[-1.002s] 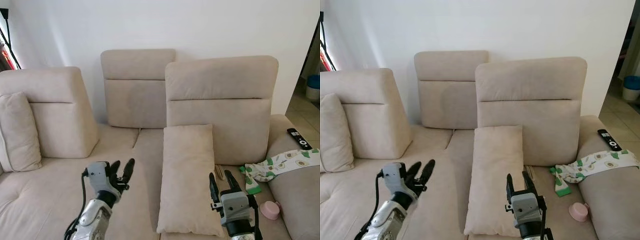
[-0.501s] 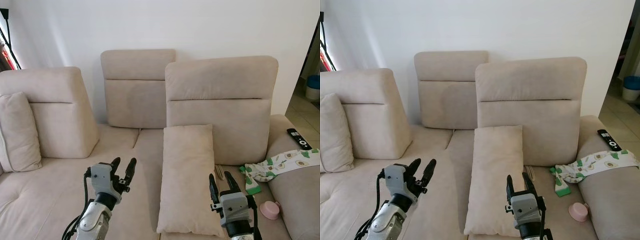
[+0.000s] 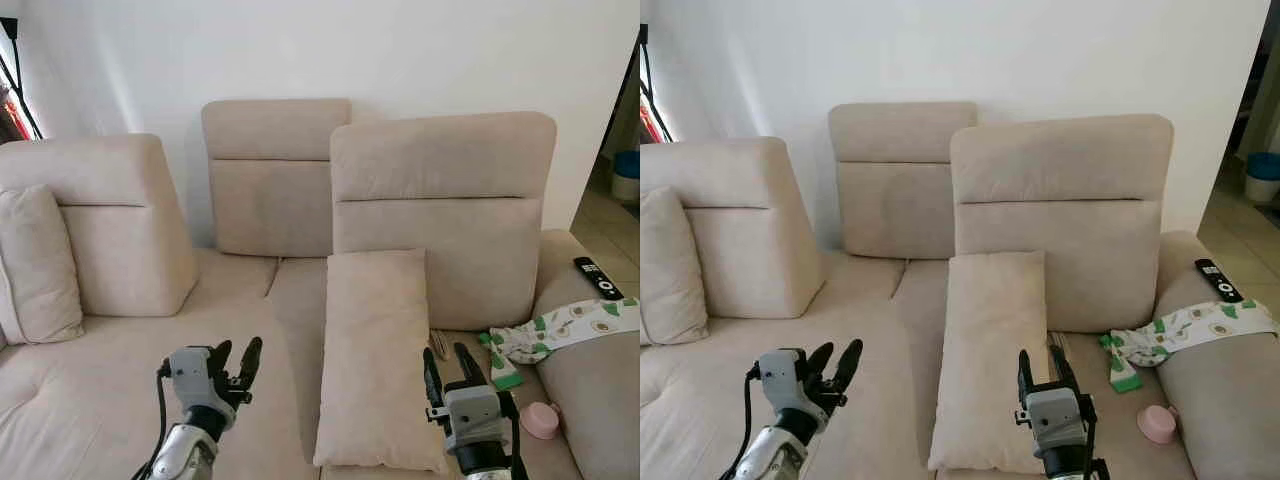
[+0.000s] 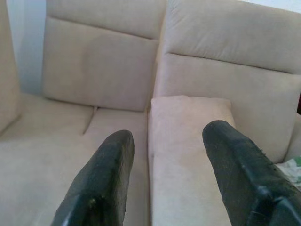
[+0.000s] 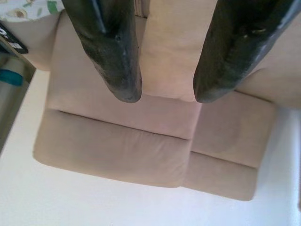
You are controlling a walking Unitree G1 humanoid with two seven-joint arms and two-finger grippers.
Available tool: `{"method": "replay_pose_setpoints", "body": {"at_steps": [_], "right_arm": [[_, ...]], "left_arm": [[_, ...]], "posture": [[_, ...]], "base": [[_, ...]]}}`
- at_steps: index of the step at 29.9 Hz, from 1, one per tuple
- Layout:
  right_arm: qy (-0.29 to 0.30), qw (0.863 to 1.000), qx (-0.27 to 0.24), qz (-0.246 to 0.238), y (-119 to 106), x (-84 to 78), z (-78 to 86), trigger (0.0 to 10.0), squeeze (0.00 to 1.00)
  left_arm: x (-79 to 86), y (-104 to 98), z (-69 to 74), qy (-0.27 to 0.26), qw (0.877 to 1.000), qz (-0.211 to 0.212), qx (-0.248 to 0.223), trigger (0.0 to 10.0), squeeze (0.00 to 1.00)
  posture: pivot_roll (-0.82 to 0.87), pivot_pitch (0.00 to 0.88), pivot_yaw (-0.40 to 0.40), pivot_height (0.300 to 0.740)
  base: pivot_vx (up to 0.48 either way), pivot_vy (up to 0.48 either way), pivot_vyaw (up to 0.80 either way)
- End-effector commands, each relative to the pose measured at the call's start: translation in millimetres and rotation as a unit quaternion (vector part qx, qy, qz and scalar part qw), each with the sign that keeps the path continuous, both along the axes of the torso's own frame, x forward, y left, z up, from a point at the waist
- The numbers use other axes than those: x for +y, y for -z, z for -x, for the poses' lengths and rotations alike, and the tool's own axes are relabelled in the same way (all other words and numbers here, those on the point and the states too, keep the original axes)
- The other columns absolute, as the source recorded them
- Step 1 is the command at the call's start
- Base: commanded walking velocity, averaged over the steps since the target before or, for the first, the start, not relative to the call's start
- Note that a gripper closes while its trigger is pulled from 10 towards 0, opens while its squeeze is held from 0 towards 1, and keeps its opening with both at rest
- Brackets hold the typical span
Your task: Move the pillow to the sofa from floor
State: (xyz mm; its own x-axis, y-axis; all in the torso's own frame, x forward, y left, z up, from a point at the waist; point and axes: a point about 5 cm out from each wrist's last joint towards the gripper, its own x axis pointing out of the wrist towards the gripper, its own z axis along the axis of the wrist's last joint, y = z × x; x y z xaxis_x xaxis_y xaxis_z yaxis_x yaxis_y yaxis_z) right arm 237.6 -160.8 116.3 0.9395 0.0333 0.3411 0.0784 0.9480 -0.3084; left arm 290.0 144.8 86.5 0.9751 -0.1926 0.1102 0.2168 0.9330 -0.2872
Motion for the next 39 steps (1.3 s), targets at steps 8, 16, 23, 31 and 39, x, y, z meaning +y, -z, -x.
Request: {"method": "replay_pose_setpoints", "body": {"at_steps": [8, 16, 23, 31, 39], "right_arm": [[0.091, 0.994, -0.010, -0.055, -3.3, -24.3, -0.9, 10.0, 0.00], [0.114, 0.991, -0.010, -0.075, -3.4, -29.3, -1.9, 10.0, 0.00], [0.101, 0.993, -0.003, -0.059, -0.2, -23.8, -2.1, 10.0, 0.00], [0.093, 0.994, 0.005, -0.061, 2.6, -21.3, -2.1, 10.0, 0.00], [0.090, 0.994, 0.005, -0.060, 2.7, -20.3, -1.5, 10.0, 0.00]], "left_arm": [[8.2, 4.6, -1.6, -0.040, 0.997, 0.052, 0.036, 10.0, 0.00], [10.9, 5.0, -3.4, -0.047, 0.996, 0.055, 0.042, 10.0, 0.00], [9.0, 4.8, -0.5, -0.029, 0.998, 0.036, 0.038, 10.0, 0.00], [8.5, 5.1, 0.3, -0.026, 0.999, 0.015, 0.038, 10.0, 0.00], [8.2, 4.3, -0.5, -0.019, 0.999, -0.004, 0.035, 10.0, 0.00]], "posture": [[-0.11, 0.000, 0.091, 0.740], [-0.11, 0.000, 0.094, 0.740], [-0.11, 0.000, 0.097, 0.740], [-0.11, 0.000, 0.096, 0.740], [-0.11, 0.000, 0.096, 0.740]], "base": [[0.000, 0.000, 0.00], [0.000, 0.000, 0.00], [0.000, 0.000, 0.00], [0.000, 0.000, 0.00], [-0.208, 0.000, 0.00]]}}
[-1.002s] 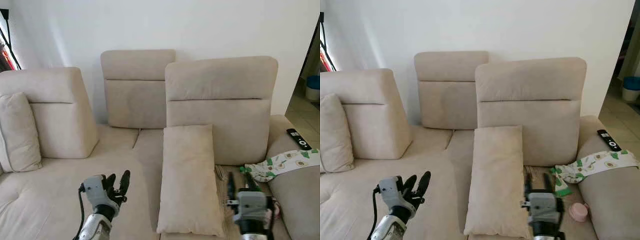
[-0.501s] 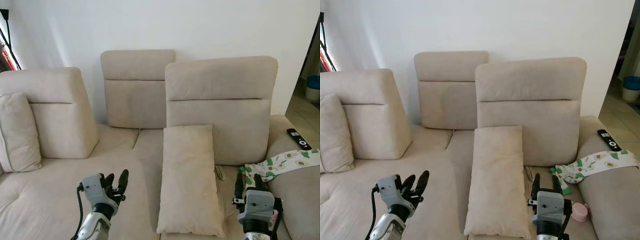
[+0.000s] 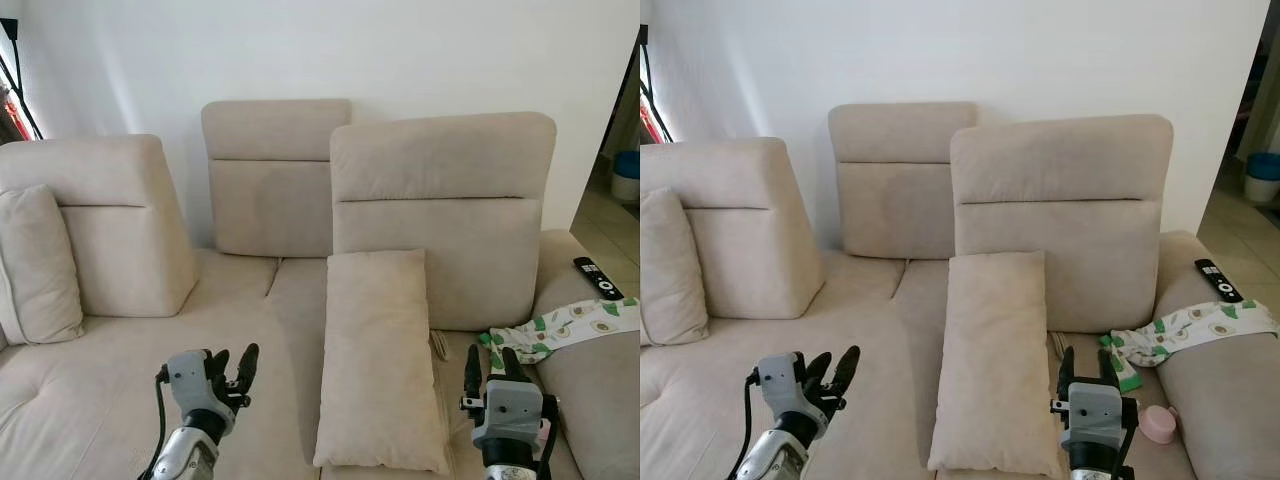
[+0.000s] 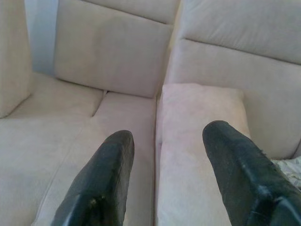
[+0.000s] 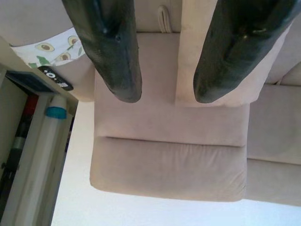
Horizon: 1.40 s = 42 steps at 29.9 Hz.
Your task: Move the pillow to the sofa from floor
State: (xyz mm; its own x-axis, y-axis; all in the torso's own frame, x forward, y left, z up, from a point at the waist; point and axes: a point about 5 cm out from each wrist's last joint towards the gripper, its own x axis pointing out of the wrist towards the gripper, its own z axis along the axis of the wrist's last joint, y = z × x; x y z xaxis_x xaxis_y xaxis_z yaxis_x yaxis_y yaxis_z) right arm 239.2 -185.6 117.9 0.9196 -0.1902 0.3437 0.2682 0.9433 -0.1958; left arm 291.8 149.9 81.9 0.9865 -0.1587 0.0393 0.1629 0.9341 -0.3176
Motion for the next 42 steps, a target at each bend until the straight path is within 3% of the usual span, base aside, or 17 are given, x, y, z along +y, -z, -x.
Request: {"method": "replay_pose_setpoints", "body": {"at_steps": [1, 25, 33, 42], "right_arm": [[-0.009, 1.000, 0.011, -0.003, 4.3, 4.6, 0.1, 10.0, 0.00], [-0.018, 1.000, 0.016, -0.002, 5.8, 8.1, -0.5, 10.0, 0.00], [-0.016, 1.000, 0.022, -0.016, 7.9, 7.3, -0.8, 10.0, 0.00], [-0.015, 0.999, 0.022, -0.025, 7.7, 6.9, -2.8, 10.0, 0.00]], "left_arm": [[3.0, -0.4, 1.1, -0.001, 1.000, -0.014, -0.002, 10.0, 0.00], [-0.6, -0.4, 2.2, 0.007, 1.000, -0.019, -0.002, 10.0, 0.00], [-1.4, -0.4, 2.7, 0.011, 1.000, -0.027, -0.003, 10.0, 0.00], [-5.5, 1.4, 3.4, 0.030, 0.999, -0.029, 0.000, 10.0, 0.00]], "posture": [[-0.11, 0.000, 0.096, 0.740], [-0.11, 0.000, 0.095, 0.740], [-0.11, 0.000, 0.094, 0.740], [-0.11, 0.000, 0.096, 0.740]], "base": [[-0.266, 0.000, 0.00], [-0.337, 0.000, 0.00], [0.000, 0.000, 0.00], [0.000, 0.000, -0.68]]}}
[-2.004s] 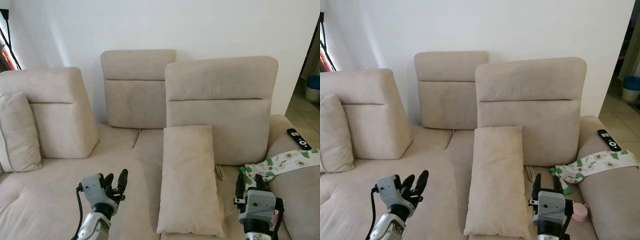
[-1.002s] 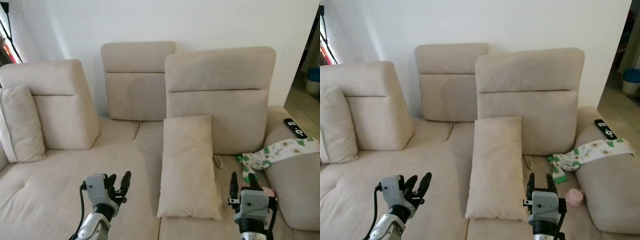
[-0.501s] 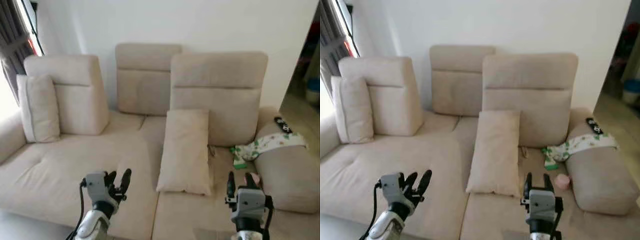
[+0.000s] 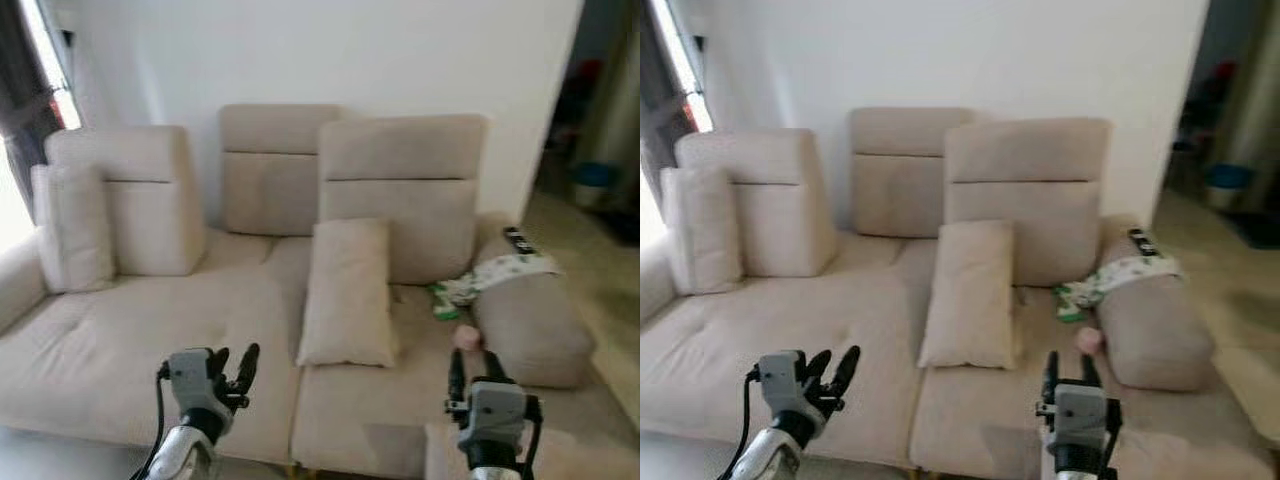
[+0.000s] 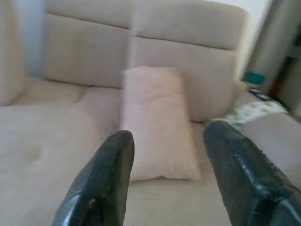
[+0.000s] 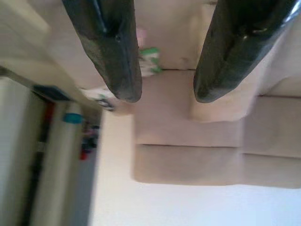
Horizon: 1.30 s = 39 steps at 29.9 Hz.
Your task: Move the pillow to the sofa from floor
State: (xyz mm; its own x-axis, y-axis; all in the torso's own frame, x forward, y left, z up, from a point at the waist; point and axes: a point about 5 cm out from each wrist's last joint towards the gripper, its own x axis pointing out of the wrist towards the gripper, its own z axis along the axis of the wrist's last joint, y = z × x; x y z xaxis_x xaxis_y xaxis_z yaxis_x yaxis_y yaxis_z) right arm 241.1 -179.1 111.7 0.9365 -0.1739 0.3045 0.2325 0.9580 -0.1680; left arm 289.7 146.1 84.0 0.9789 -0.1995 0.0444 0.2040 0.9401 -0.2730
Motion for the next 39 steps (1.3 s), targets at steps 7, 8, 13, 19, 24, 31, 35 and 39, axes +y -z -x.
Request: {"method": "replay_pose_setpoints", "body": {"at_steps": [7, 8, 13, 19, 24, 31, 35, 39], "right_arm": [[-0.005, 1.000, 0.004, -0.001, 1.5, 2.7, -1.2, 10.0, 0.00], [-0.006, 1.000, 0.005, -0.002, 1.7, 3.0, -1.5, 10.0, 0.00], [-0.020, 1.000, 0.011, -0.002, 3.9, 5.4, -1.7, 10.0, 0.00], [-0.047, 0.999, 0.011, 0.006, 4.6, 9.6, -0.9, 10.0, 0.00], [-0.051, 0.999, 0.012, 0.009, 5.2, 9.7, -0.2, 10.0, 0.00], [-0.055, 0.998, 0.013, 0.009, 5.7, 9.5, -0.2, 10.0, 0.00], [-0.056, 0.998, 0.014, 0.008, 6.2, 9.9, 0.3, 10.0, 0.00], [-0.057, 0.998, 0.014, 0.007, 6.4, 10.8, 0.7, 10.0, 0.00]], "left_arm": [[-10.6, 5.9, 4.1, 0.044, 0.999, -0.006, 0.014, 10.0, 0.00], [-12.5, 6.0, 4.7, 0.050, 0.999, -0.007, 0.013, 10.0, 0.00], [-19.7, 5.9, 5.4, 0.071, 0.997, -0.025, 0.007, 10.0, 0.00], [-20.2, 7.1, 3.8, 0.078, 0.996, -0.044, 0.009, 10.0, 0.00], [-20.2, 6.9, 3.3, 0.083, 0.995, -0.056, 0.006, 10.0, 0.00], [-20.4, 8.2, 4.4, 0.087, 0.994, -0.059, 0.008, 10.0, 0.00], [-21.0, 8.4, 4.8, 0.089, 0.994, -0.060, 0.007, 10.0, 0.00], [-21.3, 8.1, 5.3, 0.091, 0.994, -0.063, 0.005, 10.0, 0.00]], "posture": [[-0.11, 0.000, 0.096, 0.740], [-0.11, 0.000, 0.096, 0.740], [-0.11, 0.000, 0.096, 0.740], [-0.11, 0.000, 0.096, 0.740], [-0.11, 0.000, 0.095, 0.740], [-0.11, 0.000, 0.098, 0.740], [-0.11, 0.000, 0.098, 0.740], [-0.11, 0.000, 0.098, 0.740]], "base": [[0.000, 0.000, 0.00], [0.000, 0.000, 0.00], [0.000, 0.000, 0.00], [0.000, 0.000, 0.00], [0.000, 0.000, 0.00], [0.000, -0.405, 0.00], [0.000, -0.432, 0.00], [0.000, -0.411, 0.00]]}}
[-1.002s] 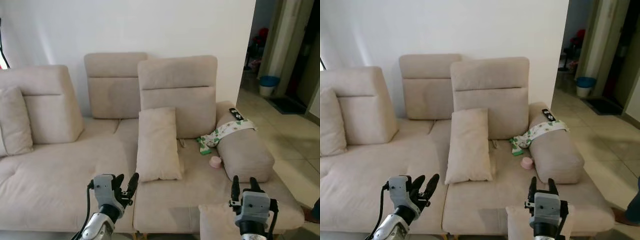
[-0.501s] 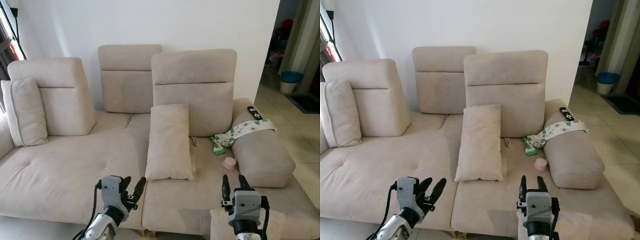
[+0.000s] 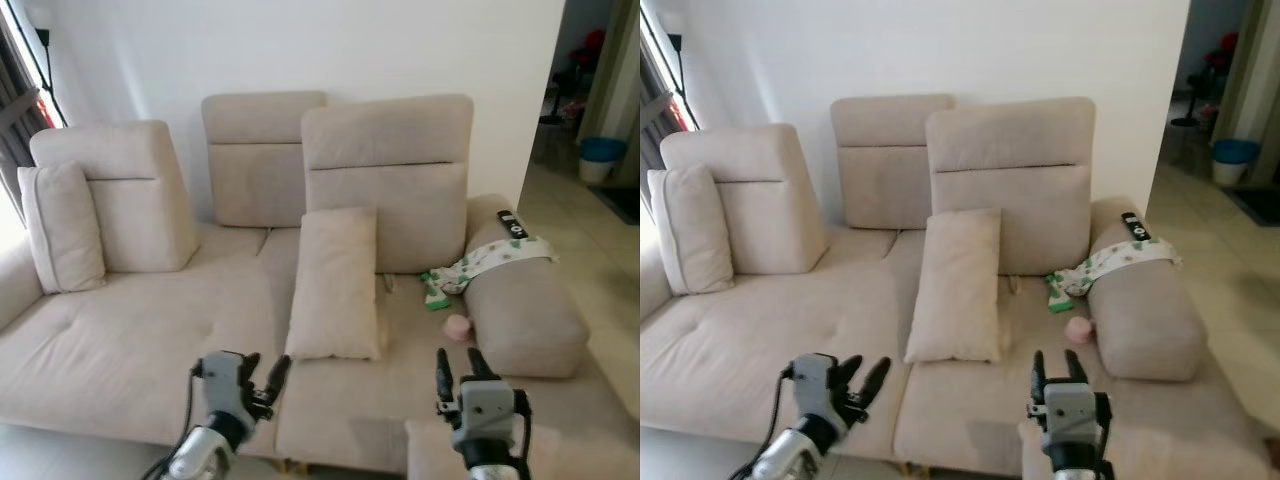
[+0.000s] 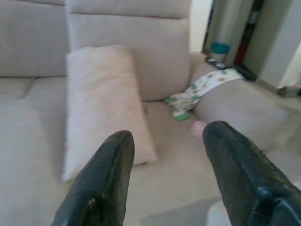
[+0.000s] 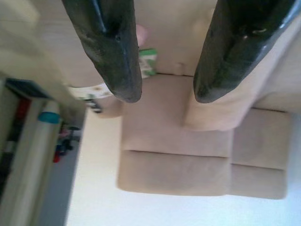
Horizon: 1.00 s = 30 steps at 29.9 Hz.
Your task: Move the pillow to the sofa from floor
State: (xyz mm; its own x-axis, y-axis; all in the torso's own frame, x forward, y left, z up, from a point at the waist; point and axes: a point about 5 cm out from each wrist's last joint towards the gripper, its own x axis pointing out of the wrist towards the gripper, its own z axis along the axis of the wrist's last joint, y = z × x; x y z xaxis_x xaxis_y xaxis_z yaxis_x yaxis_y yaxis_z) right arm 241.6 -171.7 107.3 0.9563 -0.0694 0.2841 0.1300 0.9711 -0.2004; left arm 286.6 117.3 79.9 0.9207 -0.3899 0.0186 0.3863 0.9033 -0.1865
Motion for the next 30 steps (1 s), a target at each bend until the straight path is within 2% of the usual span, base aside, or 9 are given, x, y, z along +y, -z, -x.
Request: {"method": "replay_pose_setpoints", "body": {"at_steps": [1, 11, 30], "right_arm": [[-0.007, 1.000, 0.002, -0.007, 1.9, 3.5, 1.2, 10.0, 0.00], [-0.008, 1.000, 0.003, -0.008, 2.4, 4.6, 1.7, 10.0, 0.00], [-0.012, 1.000, 0.015, -0.009, 7.7, 7.1, 3.3, 10.0, 0.00]], "left_arm": [[7.5, 4.0, 2.2, -0.007, 1.000, -0.017, 0.004, 10.0, 0.00], [7.5, 5.0, 3.9, -0.007, 1.000, -0.019, 0.005, 10.0, 0.00], [6.5, 6.8, 5.7, -0.003, 1.000, -0.012, 0.018, 10.0, 0.00]], "posture": [[-0.11, 0.000, 0.098, 0.740], [-0.10, 0.000, 0.095, 0.740], [-0.10, 0.000, 0.102, 0.740]], "base": [[0.000, -0.401, 0.00], [0.000, -0.355, 0.00], [0.000, 0.000, 0.00]]}}
